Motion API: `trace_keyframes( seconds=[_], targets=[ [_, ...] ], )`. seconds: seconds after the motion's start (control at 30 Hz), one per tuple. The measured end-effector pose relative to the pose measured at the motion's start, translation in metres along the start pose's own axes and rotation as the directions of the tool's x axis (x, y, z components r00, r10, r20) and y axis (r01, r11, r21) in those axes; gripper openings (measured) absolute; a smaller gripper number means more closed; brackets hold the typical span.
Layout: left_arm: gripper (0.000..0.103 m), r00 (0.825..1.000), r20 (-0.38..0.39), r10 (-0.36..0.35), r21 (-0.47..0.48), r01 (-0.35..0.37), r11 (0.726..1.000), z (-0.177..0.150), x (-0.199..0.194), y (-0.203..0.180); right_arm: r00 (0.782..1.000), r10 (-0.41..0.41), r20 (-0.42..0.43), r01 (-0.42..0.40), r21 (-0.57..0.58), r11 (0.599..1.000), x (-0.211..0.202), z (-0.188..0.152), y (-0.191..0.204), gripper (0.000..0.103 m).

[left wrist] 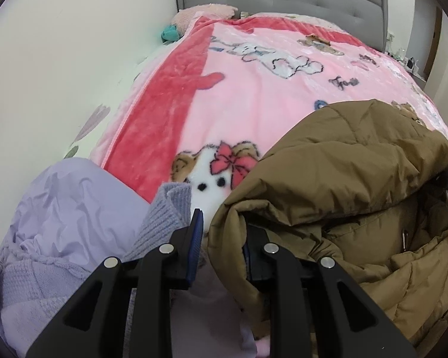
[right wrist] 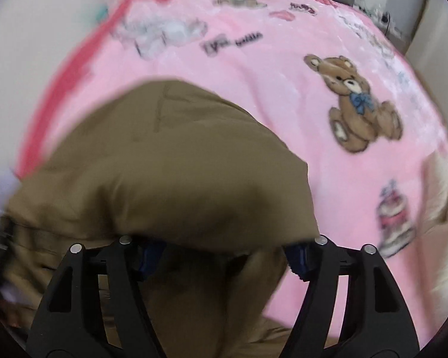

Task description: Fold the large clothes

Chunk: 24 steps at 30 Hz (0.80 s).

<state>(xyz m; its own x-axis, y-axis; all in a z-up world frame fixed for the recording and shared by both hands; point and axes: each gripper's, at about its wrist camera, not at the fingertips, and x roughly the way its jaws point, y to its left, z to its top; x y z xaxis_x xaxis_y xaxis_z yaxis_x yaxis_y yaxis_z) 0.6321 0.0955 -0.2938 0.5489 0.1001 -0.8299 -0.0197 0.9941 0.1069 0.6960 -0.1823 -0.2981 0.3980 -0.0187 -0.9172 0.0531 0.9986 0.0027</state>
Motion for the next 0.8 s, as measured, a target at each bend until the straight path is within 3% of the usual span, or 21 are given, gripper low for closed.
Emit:
trace_keyframes(
  seconds=[0.03, 0.07, 0.2, 0.23, 0.37, 0.43, 0.6, 0.8],
  targets=[
    [0.022, 1.000, -0.009, 0.004, -0.004, -0.004, 1.000, -0.001, 0.002, -0.001, 1.000, -0.026, -0.017, 0.026, -0.021, 0.999, 0.006, -0.001, 0.002, 0.043],
    [0.022, 1.000, -0.020, 0.012, -0.004, -0.012, 1.000, -0.001, 0.004, -0.002, 0.999, -0.027, -0.043, 0.026, -0.029, 0.999, 0.013, -0.002, -0.003, 0.029],
    [0.018, 0.998, -0.026, 0.060, 0.017, -0.060, 0.998, 0.002, 0.003, -0.006, 0.991, 0.116, -0.074, -0.110, 0.076, 0.991, 0.008, -0.008, -0.040, 0.006],
    [0.016, 0.995, -0.021, 0.093, 0.031, -0.092, 0.995, 0.004, 0.002, -0.006, 0.988, 0.131, -0.080, -0.123, 0.093, 0.988, 0.004, -0.007, -0.048, 0.006],
    [0.016, 0.997, -0.042, 0.059, 0.000, -0.059, 0.998, 0.009, -0.001, 0.006, 0.977, 0.195, -0.083, -0.183, 0.135, 0.974, -0.016, -0.003, -0.093, 0.004],
    [0.016, 0.996, -0.047, 0.082, 0.015, -0.081, 0.997, 0.007, 0.000, 0.005, 0.970, 0.213, -0.113, -0.197, 0.140, 0.970, -0.016, -0.008, -0.103, 0.004],
    [0.017, 0.985, -0.109, 0.137, 0.048, -0.132, 0.990, 0.001, 0.020, -0.001, 0.983, 0.113, -0.144, -0.118, -0.027, 0.993, -0.005, -0.035, -0.093, 0.004],
    [0.019, 0.972, -0.152, 0.179, 0.071, -0.170, 0.983, -0.005, 0.039, -0.009, 0.980, 0.108, -0.165, -0.105, 0.028, 0.994, 0.030, -0.058, -0.093, 0.006]
  ],
)
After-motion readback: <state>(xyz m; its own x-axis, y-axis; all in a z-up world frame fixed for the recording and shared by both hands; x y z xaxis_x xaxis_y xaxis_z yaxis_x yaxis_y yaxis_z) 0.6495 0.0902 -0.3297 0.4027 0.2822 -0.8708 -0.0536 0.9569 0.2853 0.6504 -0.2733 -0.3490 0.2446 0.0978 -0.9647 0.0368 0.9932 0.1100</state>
